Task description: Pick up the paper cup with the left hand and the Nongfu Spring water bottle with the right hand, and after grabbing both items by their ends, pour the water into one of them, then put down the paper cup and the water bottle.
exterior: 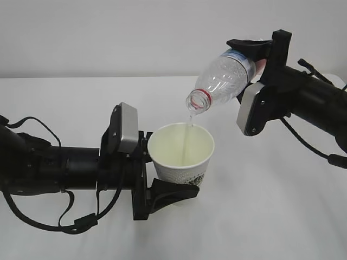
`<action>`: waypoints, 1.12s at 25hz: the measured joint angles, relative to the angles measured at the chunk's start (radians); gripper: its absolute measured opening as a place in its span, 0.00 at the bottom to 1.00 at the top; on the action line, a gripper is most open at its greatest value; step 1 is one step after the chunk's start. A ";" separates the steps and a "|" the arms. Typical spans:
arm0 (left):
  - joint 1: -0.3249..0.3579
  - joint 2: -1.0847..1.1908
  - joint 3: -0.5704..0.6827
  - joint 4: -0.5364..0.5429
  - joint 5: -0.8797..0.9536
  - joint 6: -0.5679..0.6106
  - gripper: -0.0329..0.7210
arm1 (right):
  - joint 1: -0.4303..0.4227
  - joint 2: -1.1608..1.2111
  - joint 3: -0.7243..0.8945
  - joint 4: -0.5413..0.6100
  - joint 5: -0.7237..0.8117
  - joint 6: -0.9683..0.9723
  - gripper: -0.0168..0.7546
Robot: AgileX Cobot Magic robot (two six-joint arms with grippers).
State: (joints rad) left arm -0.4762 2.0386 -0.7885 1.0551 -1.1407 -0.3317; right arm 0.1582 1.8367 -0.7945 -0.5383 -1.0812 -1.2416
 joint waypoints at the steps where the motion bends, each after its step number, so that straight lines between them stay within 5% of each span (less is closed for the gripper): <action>1: 0.000 0.000 0.000 -0.002 0.000 0.000 0.84 | 0.000 0.000 0.000 0.000 0.000 0.000 0.72; 28: 0.000 0.000 0.000 -0.012 0.000 0.000 0.84 | 0.000 0.000 0.000 0.000 -0.006 -0.008 0.72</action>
State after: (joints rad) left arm -0.4762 2.0386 -0.7885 1.0428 -1.1407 -0.3317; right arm 0.1582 1.8367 -0.7945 -0.5383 -1.0868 -1.2492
